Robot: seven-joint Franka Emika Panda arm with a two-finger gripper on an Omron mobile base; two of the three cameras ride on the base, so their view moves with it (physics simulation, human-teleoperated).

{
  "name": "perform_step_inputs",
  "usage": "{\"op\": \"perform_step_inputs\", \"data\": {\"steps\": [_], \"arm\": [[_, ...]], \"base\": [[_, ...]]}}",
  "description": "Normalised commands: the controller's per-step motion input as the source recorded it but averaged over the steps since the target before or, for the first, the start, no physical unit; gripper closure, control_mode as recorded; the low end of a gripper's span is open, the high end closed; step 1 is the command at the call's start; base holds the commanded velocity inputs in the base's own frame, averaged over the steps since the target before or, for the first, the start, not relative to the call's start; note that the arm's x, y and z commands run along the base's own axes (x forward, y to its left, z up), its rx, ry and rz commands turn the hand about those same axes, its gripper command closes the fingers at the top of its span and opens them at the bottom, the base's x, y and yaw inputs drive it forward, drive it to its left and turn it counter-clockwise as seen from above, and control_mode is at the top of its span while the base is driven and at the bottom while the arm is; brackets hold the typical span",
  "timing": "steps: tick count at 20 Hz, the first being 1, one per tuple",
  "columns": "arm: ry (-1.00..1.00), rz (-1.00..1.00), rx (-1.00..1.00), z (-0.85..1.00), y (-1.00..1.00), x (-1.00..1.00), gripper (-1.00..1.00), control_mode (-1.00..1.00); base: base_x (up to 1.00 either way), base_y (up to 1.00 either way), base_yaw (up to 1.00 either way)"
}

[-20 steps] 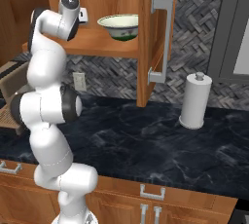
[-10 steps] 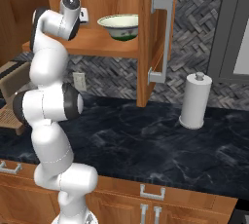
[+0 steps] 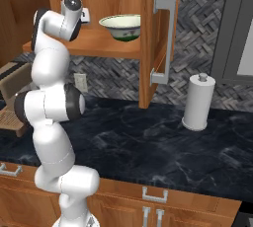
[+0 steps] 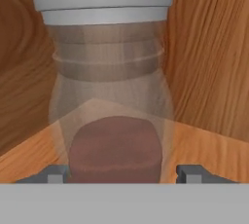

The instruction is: Take the cinnamon bottle from the cabinet and place it on the dining table, next to the plate with the cupcake. Then take the chocolate from the dining counter and place it on the cupcake plate.

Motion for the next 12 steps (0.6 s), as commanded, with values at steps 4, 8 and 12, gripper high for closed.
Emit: {"op": "perform_step_inputs", "data": {"steps": [4, 8, 12], "arm": [[-0.05, 0.02, 0.0, -0.04, 0.0, 0.02, 1.0, -1.0], [-0.11, 0.04, 0.0, -0.02, 0.01, -0.05, 1.0, -1.0], [-0.03, 0.01, 0.0, 0.01, 0.11, -0.3, 1.0, -1.0]], "base": [[0.0, 0.0, 0.0], [0.0, 0.0, 0.0], [0.0, 0.0, 0.0]]}}
